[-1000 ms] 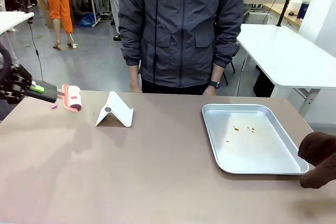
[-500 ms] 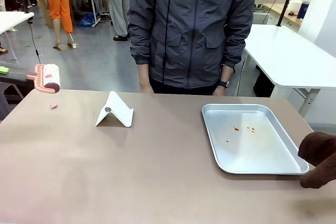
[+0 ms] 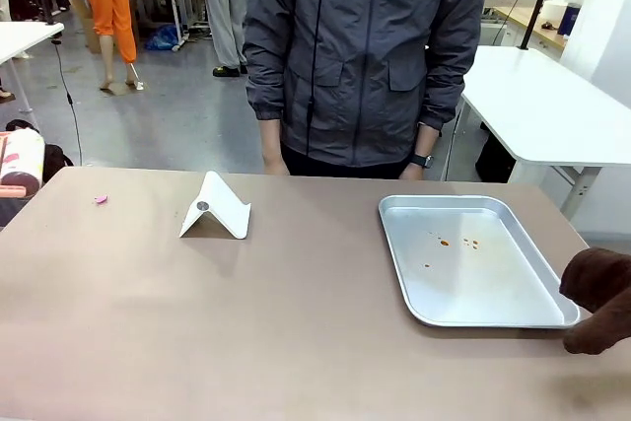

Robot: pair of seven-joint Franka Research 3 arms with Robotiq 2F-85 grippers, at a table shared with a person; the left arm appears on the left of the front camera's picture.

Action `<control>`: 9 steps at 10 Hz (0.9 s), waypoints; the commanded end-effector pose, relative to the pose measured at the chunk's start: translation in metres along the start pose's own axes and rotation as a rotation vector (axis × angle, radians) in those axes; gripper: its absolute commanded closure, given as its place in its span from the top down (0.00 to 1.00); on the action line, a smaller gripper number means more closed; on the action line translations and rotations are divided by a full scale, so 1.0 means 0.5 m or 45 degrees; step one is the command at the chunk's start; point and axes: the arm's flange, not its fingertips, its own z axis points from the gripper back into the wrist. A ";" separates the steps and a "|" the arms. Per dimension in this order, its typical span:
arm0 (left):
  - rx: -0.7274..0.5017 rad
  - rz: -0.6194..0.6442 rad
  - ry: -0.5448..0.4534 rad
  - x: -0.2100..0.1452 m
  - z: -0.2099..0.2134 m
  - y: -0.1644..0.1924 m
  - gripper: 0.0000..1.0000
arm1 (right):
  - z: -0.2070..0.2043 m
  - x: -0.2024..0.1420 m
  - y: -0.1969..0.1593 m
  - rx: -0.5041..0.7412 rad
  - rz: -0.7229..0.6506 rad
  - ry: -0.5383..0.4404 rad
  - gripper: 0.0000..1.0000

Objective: Clean the surface of the table.
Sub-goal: If a person points to the right, clean the right side of the table with your right hand, and if they point to the left, clean the left side with your left hand.

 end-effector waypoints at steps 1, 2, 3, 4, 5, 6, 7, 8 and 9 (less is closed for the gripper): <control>-0.009 -0.008 -0.018 -0.003 0.003 0.016 0.22 | 0.002 -0.003 0.013 -0.007 -0.011 -0.001 0.00; -0.007 -0.007 -0.019 -0.004 0.001 0.016 0.22 | 0.002 -0.003 0.013 -0.007 -0.011 -0.001 0.00; -0.006 -0.018 -0.006 -0.001 0.003 0.018 0.22 | 0.002 -0.003 0.013 -0.007 -0.011 -0.001 0.00; 0.004 -0.023 0.003 0.001 0.001 0.018 0.22 | 0.002 -0.003 0.013 -0.007 -0.011 -0.001 0.00; 0.014 -0.026 -0.006 0.002 -0.002 0.018 0.22 | 0.002 -0.003 0.013 -0.007 -0.011 -0.001 0.00; 0.023 -0.027 -0.014 0.007 -0.003 0.021 0.22 | 0.002 -0.003 0.013 -0.007 -0.011 -0.001 0.00; 0.057 -0.028 -0.053 0.028 -0.008 0.027 0.22 | 0.002 -0.003 0.013 -0.007 -0.011 -0.001 0.00; 0.066 0.011 -0.012 0.062 -0.016 0.037 0.22 | 0.002 -0.003 0.013 -0.007 -0.011 -0.001 0.00; 0.087 0.011 -0.022 0.094 -0.025 0.046 0.22 | 0.002 -0.003 0.013 -0.007 -0.011 -0.001 0.00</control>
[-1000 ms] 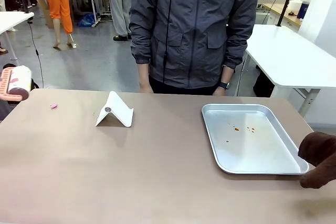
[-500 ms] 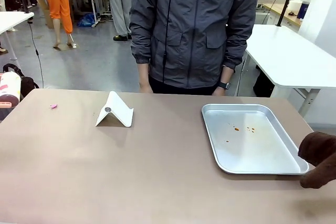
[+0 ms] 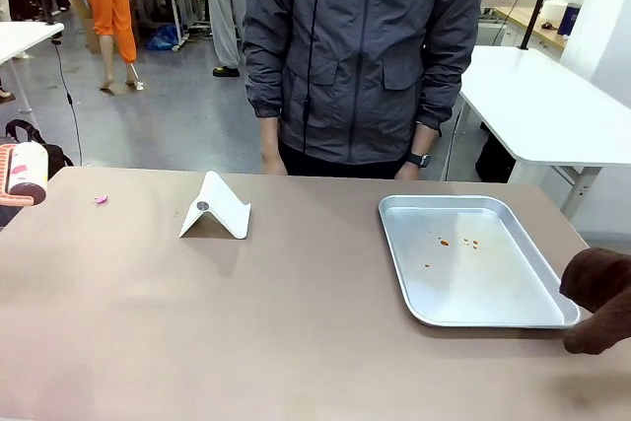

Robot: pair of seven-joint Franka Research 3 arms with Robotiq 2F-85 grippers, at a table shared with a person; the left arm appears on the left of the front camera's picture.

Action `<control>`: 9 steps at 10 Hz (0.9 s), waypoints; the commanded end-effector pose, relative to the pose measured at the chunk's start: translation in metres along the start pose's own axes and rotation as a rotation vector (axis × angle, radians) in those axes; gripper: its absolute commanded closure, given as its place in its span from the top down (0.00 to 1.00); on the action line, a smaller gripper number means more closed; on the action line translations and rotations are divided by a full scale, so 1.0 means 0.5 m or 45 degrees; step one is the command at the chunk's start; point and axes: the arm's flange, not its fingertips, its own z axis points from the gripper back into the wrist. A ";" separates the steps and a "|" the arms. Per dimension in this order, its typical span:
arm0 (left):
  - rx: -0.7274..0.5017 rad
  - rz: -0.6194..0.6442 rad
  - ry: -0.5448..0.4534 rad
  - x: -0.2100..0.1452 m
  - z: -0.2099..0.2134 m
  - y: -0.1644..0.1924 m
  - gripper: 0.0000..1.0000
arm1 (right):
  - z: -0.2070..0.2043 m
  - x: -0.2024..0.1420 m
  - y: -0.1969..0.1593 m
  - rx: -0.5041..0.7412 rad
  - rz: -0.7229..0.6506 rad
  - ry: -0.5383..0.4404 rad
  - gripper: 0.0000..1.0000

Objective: Clean the surface of the table.
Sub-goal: If a person points to the right, clean the right side of the table with your right hand, and if they point to the left, clean the left side with your left hand.

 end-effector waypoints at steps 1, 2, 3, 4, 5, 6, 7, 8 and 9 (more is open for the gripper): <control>0.021 -0.029 0.027 0.077 -0.015 0.012 0.22 | 0.001 -0.003 0.013 -0.007 -0.011 0.000 0.00; 0.068 -0.036 0.030 0.130 -0.028 0.027 0.22 | 0.001 -0.003 0.013 -0.007 -0.011 0.000 0.00; 0.116 -0.010 0.027 0.176 -0.042 0.044 0.22 | 0.001 -0.003 0.013 -0.007 -0.011 0.000 0.00; 0.142 0.024 0.020 0.219 -0.054 0.060 0.22 | 0.001 -0.003 0.013 -0.007 -0.011 0.000 0.00; 0.127 0.045 0.045 0.257 -0.064 0.076 0.22 | 0.001 -0.003 0.013 -0.007 -0.011 0.000 0.00; 0.142 0.057 0.039 0.291 -0.076 0.092 0.22 | 0.001 -0.003 0.013 -0.007 -0.011 0.000 0.00; 0.151 0.063 0.056 0.320 -0.090 0.108 0.22 | 0.001 -0.003 0.013 -0.007 -0.011 0.000 0.00; 0.157 0.082 0.057 0.342 -0.101 0.124 0.22 | 0.001 -0.003 0.013 -0.007 -0.011 0.000 0.00; 0.181 0.090 0.054 0.361 -0.113 0.138 0.22 | 0.001 -0.003 0.013 -0.007 -0.011 0.000 0.00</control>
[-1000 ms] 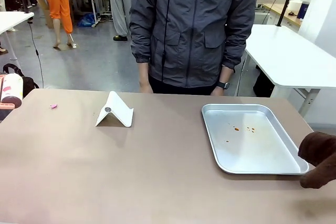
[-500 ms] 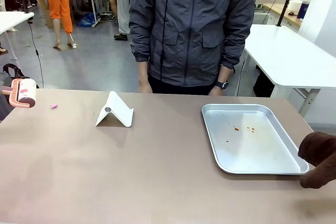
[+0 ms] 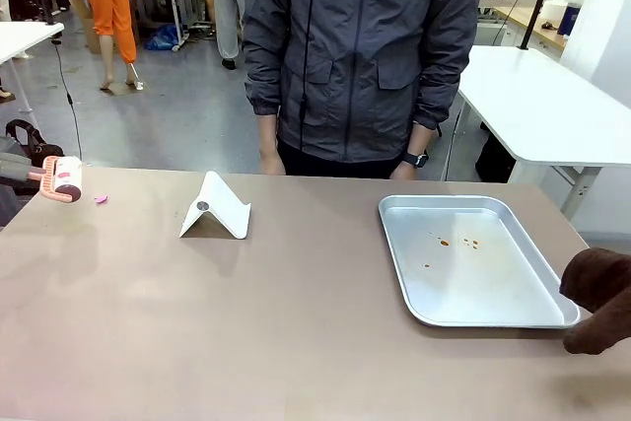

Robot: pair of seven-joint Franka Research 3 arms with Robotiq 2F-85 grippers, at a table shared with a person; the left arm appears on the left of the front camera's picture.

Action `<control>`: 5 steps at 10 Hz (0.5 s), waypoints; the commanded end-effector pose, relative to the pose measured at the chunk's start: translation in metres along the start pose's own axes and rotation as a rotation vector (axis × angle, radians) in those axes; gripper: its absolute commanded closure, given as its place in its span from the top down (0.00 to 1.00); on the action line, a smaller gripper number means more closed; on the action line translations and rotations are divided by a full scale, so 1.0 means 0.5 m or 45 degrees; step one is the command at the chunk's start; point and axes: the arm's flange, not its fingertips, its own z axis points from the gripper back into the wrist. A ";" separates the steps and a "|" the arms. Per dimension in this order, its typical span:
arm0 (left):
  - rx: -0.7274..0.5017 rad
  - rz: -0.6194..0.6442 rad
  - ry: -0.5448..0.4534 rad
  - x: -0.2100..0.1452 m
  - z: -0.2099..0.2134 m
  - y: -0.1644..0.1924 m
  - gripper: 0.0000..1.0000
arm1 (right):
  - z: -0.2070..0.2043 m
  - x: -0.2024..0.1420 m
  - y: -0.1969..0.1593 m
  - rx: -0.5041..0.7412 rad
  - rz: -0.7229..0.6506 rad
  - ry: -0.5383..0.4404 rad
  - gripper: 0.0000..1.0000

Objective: Clean the surface of the table.
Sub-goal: If a person points to the right, clean the right side of the table with your right hand, and if they point to the left, clean the left side with your left hand.

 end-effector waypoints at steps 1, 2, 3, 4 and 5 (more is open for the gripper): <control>0.020 0.045 -0.022 0.040 -0.002 0.011 0.22 | 0.001 -0.002 0.013 -0.006 -0.011 0.001 0.00; 0.066 0.075 -0.049 0.058 -0.007 0.032 0.22 | 0.001 -0.002 0.013 -0.006 -0.011 0.001 0.00; 0.081 0.096 -0.058 0.069 -0.011 0.046 0.22 | 0.001 -0.002 0.013 -0.006 -0.011 0.001 0.00; 0.112 0.106 -0.070 0.077 -0.016 0.056 0.22 | 0.001 -0.002 0.013 -0.006 -0.011 0.001 0.00; 0.128 0.118 -0.070 0.085 -0.024 0.064 0.22 | 0.001 -0.002 0.013 -0.006 -0.011 0.001 0.00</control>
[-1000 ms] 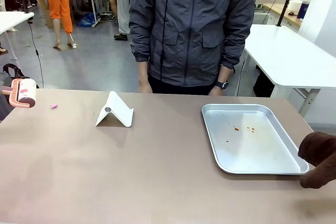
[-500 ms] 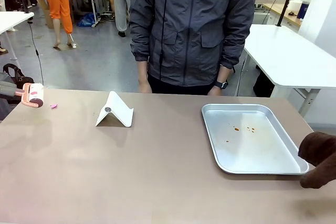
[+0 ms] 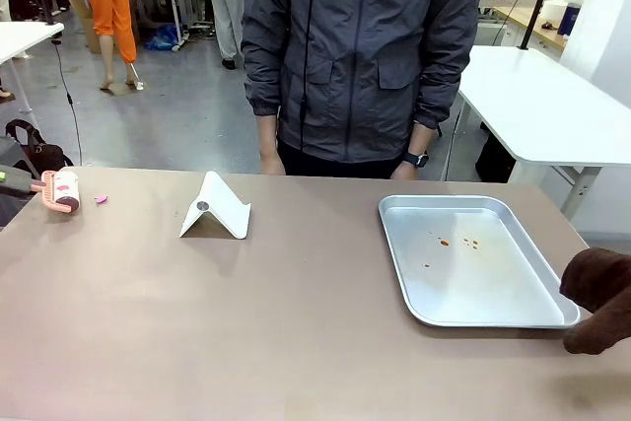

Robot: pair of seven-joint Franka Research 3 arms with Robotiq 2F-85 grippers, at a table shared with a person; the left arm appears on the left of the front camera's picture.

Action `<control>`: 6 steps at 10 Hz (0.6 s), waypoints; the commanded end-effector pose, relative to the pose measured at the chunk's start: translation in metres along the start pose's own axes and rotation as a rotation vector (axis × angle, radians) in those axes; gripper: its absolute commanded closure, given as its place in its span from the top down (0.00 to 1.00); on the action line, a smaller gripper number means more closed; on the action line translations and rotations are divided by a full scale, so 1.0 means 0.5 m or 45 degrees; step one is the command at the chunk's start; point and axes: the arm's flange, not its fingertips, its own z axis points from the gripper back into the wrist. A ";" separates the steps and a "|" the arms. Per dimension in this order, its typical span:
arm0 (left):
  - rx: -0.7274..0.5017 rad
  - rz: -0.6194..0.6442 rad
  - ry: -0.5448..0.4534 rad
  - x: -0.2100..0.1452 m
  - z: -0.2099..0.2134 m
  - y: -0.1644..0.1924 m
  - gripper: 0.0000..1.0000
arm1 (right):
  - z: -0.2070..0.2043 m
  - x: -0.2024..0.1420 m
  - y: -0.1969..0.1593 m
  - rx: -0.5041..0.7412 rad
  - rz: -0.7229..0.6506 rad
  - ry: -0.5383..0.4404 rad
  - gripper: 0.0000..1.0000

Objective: Clean the surface of the table.
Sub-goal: If a person points to the right, clean the right side of the table with your right hand, and if they point to the left, clean the left side with your left hand.

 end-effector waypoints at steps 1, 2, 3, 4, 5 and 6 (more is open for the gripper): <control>0.023 0.036 0.008 0.014 -0.011 -0.008 0.22 | 0.001 -0.002 0.013 -0.006 -0.011 0.001 0.00; 0.034 0.045 0.016 0.017 -0.019 -0.006 0.22 | 0.001 -0.002 0.013 -0.006 -0.011 0.001 0.00; 0.046 0.055 0.023 0.018 -0.025 -0.007 0.22 | 0.001 -0.002 0.013 -0.006 -0.011 0.001 0.00; 0.055 0.059 0.034 0.020 -0.032 -0.008 0.22 | 0.001 -0.002 0.013 -0.006 -0.011 0.001 0.00; 0.073 0.069 0.038 0.023 -0.041 -0.010 0.22 | 0.001 -0.002 0.013 -0.006 -0.011 0.001 0.00; 0.092 0.076 0.046 0.026 -0.057 -0.016 0.22 | 0.001 -0.002 0.013 -0.006 -0.011 0.001 0.00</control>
